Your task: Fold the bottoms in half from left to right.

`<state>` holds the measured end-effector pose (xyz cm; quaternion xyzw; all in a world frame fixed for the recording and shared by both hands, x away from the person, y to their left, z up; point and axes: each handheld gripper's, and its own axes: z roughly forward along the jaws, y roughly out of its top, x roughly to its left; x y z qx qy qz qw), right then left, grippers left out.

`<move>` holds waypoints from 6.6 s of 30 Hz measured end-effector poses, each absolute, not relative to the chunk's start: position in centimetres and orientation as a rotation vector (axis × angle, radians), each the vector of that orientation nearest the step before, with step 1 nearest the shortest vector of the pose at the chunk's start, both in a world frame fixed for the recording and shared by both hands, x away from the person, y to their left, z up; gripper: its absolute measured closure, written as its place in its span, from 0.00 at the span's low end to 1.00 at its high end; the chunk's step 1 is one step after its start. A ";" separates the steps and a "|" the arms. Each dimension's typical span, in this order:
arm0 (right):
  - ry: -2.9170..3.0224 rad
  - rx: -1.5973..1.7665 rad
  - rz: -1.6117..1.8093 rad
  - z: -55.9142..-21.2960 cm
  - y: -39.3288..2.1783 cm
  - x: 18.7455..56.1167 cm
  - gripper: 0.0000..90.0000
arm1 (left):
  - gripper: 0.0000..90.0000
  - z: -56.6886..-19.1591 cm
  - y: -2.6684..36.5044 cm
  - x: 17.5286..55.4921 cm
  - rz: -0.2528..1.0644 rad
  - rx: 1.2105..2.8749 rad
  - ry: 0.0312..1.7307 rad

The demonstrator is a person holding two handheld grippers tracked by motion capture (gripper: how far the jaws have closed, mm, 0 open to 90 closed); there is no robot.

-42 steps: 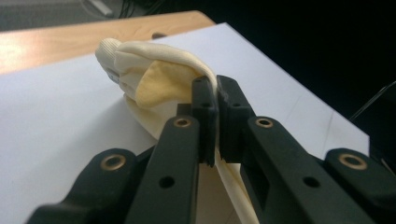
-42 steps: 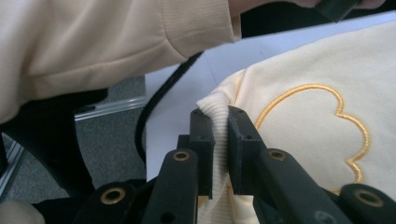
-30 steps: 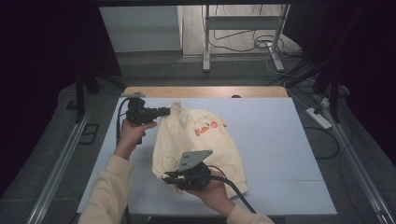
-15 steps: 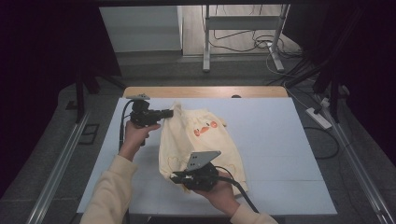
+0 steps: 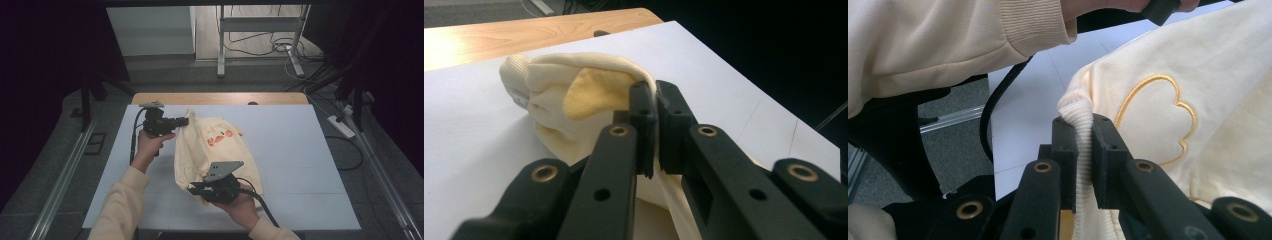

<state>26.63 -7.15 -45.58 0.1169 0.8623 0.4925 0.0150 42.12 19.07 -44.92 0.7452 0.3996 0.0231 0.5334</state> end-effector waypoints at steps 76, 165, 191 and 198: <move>2.625 0.615 1.426 -46.3 -16.4 26.7 0.91 | 0.95 -46.4 12.8 42.6 0.082 1.849 0.890; 2.675 0.885 1.223 -48.6 -23.2 27.1 0.92 | 0.95 -51.3 2.7 45.5 0.035 2.039 0.904; 2.661 0.907 1.207 -49.0 -23.6 27.5 0.61 | 0.68 -51.3 2.6 44.7 0.037 2.041 0.876; 2.565 0.935 1.261 -48.0 -24.1 27.9 0.46 | 0.48 -49.0 4.0 42.5 0.098 2.014 0.822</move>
